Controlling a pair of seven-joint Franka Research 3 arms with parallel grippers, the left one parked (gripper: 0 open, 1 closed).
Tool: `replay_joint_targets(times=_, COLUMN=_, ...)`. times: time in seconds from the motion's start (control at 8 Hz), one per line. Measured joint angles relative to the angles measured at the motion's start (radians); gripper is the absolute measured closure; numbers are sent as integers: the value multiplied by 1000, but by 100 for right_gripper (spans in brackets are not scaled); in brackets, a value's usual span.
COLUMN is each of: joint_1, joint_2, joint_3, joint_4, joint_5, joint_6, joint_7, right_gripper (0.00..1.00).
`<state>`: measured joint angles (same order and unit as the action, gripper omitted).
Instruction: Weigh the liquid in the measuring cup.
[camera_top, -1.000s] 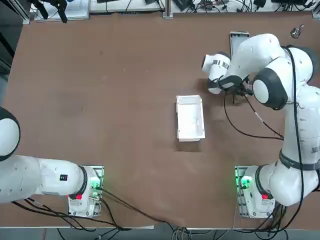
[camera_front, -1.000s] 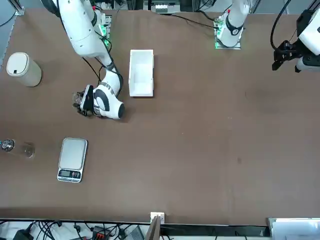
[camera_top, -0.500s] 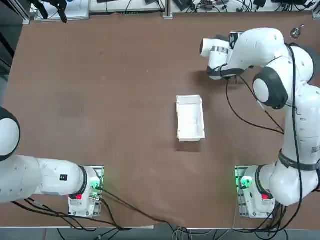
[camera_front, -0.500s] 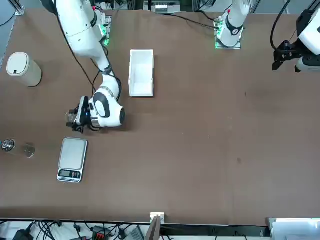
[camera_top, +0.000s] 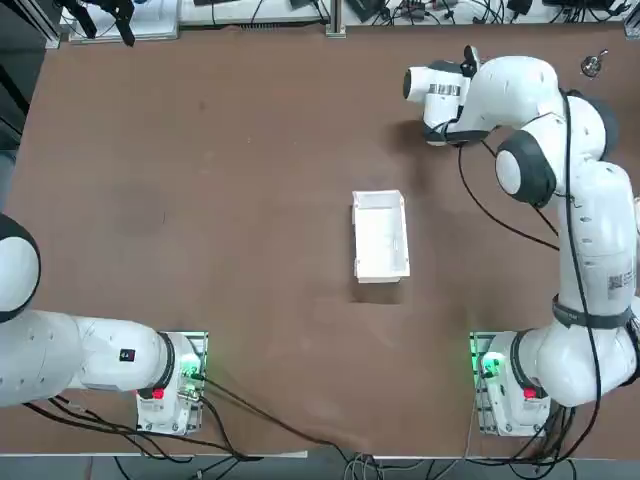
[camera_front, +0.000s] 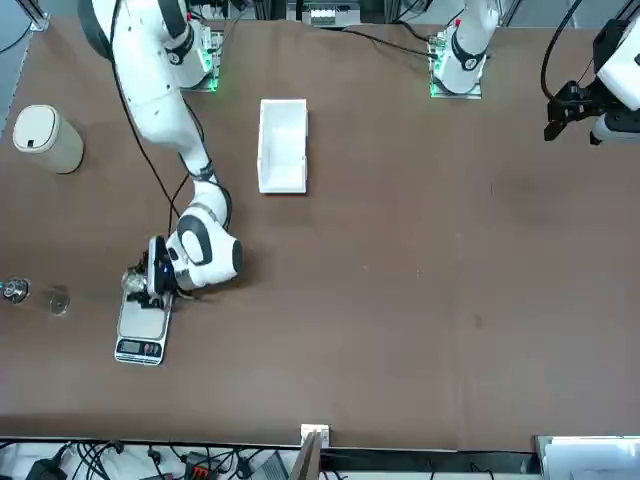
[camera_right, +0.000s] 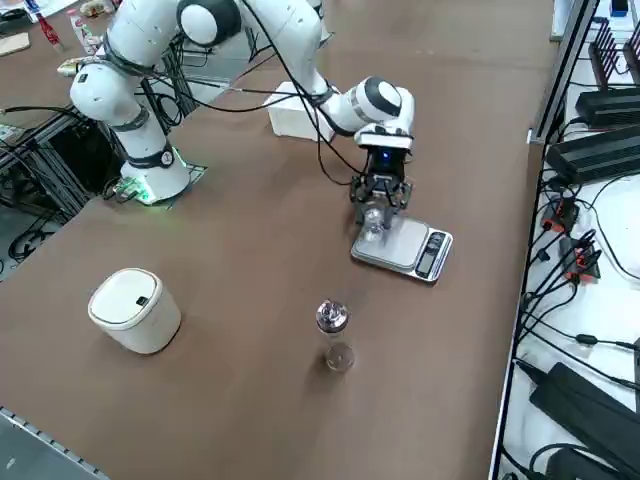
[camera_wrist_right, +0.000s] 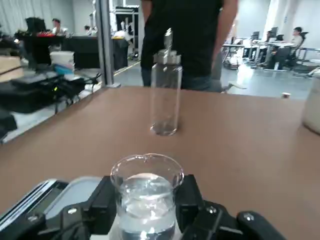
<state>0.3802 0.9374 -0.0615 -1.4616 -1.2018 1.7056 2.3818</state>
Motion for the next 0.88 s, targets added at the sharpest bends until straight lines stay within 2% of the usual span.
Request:
replay_joint_targets(times=0.62, joint_1=-4, joint_2=54, joint_3=-7, joint_4=61, joint_5=-45, joint_6=28, joint_7=-56, right_gripper=39)
replay_joint_targets(times=0.75, joint_1=-6, joint_2=55, joint_3=-7, joint_4=61, joint_5=-49, joint_6=29, joint_7=-57, right_gripper=36)
replay_joint_targets(times=0.88, joint_1=-7, joint_2=59, joint_3=-6, joint_4=62, joint_5=-49, joint_6=36, joint_7=-73, right_gripper=22)
